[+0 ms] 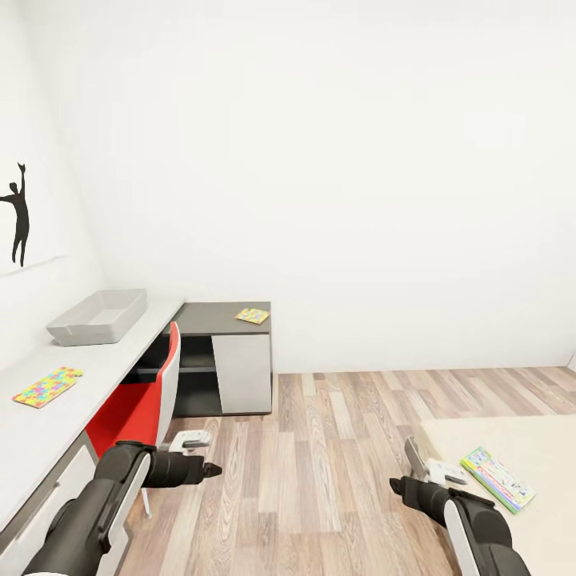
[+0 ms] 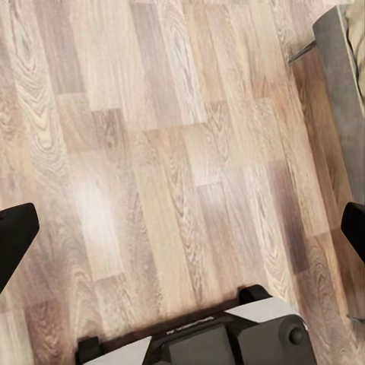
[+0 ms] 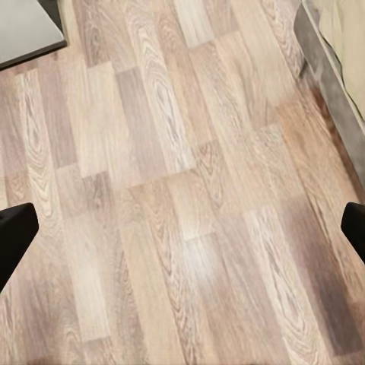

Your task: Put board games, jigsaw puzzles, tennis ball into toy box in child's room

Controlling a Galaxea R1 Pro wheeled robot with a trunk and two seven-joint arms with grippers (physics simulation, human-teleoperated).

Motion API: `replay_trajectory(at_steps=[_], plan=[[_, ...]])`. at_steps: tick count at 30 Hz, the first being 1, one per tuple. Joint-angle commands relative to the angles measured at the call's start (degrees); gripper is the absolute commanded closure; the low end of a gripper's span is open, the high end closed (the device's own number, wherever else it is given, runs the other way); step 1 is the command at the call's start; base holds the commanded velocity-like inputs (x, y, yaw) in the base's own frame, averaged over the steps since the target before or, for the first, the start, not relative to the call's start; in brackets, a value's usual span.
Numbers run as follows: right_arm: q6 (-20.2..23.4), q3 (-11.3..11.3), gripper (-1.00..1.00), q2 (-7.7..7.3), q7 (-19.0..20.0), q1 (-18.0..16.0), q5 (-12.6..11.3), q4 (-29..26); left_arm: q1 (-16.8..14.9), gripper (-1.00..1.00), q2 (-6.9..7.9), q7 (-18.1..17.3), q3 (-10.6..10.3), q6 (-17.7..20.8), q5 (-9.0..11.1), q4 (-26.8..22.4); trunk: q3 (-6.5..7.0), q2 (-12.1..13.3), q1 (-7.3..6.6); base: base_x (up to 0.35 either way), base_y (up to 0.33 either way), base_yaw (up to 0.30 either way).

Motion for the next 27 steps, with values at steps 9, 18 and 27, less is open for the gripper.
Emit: replay_trajectory(at_steps=[9, 18, 27], plan=[[0.0, 0.1, -1.00, 0.12, 0.0, 0.0, -0.2, -0.1, 0.0, -1.00, 0.26, -0.6, 2.8, 0.0, -0.1, -0.4, -0.03, 0.0, 0.02, 0.116, 0.014, 0.000], [-0.2, 0.4, -1.00, 0.16, 0.1, 0.0, -0.2, 0.3, 0.0, -1.00, -0.19, -0.5, 3.1, -0.1, -0.4, -0.4, -0.03, 0.0, 0.02, 0.211, 0.036, 0.000], [-1.6, 0.7, -1.00, 0.16, 0.1, 0.0, -0.2, 0.4, 0.0, -1.00, -0.17, -0.7, 3.2, -0.1, -0.5, -1.5, -0.03, 0.0, 0.02, 0.098, 0.001, 0.000]])
